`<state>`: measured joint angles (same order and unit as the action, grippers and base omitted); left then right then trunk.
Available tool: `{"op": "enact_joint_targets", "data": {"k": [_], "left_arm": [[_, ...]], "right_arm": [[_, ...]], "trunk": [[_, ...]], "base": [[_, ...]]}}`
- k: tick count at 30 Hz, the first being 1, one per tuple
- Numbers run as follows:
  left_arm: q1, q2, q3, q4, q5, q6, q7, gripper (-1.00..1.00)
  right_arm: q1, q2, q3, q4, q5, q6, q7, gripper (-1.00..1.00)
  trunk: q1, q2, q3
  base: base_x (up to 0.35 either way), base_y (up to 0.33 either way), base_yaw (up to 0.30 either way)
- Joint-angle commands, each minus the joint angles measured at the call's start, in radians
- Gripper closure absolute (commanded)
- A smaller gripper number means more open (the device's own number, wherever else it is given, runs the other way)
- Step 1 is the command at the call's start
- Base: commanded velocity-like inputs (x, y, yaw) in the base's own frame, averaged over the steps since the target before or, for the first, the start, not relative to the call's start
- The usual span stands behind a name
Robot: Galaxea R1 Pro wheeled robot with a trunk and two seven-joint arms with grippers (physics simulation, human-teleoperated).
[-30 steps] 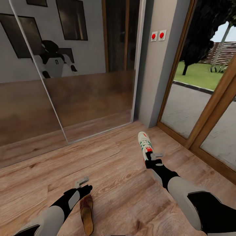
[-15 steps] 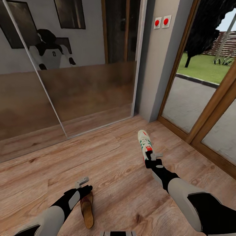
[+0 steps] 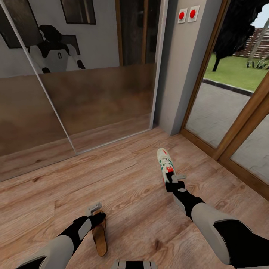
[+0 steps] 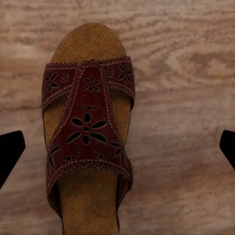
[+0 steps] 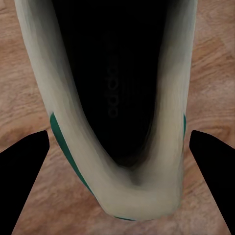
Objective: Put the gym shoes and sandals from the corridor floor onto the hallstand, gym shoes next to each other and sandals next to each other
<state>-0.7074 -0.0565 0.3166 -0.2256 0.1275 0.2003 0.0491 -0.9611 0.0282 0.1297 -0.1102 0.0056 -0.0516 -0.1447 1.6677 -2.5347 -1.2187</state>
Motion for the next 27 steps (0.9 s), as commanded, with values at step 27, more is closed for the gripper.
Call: {"op": "enact_joint_targets", "data": {"k": [27], "left_arm": [[0.000, 0.001, 0.001, 0.056, 0.012, 0.007, 0.008, -1.00]], "right_arm": [[-0.001, 0.000, 0.007, 0.001, 0.001, -0.002, -0.006, 1.00]], "trunk": [[0.000, 0.000, -0.001]], "base": [[0.000, 0.000, 0.000]]}}
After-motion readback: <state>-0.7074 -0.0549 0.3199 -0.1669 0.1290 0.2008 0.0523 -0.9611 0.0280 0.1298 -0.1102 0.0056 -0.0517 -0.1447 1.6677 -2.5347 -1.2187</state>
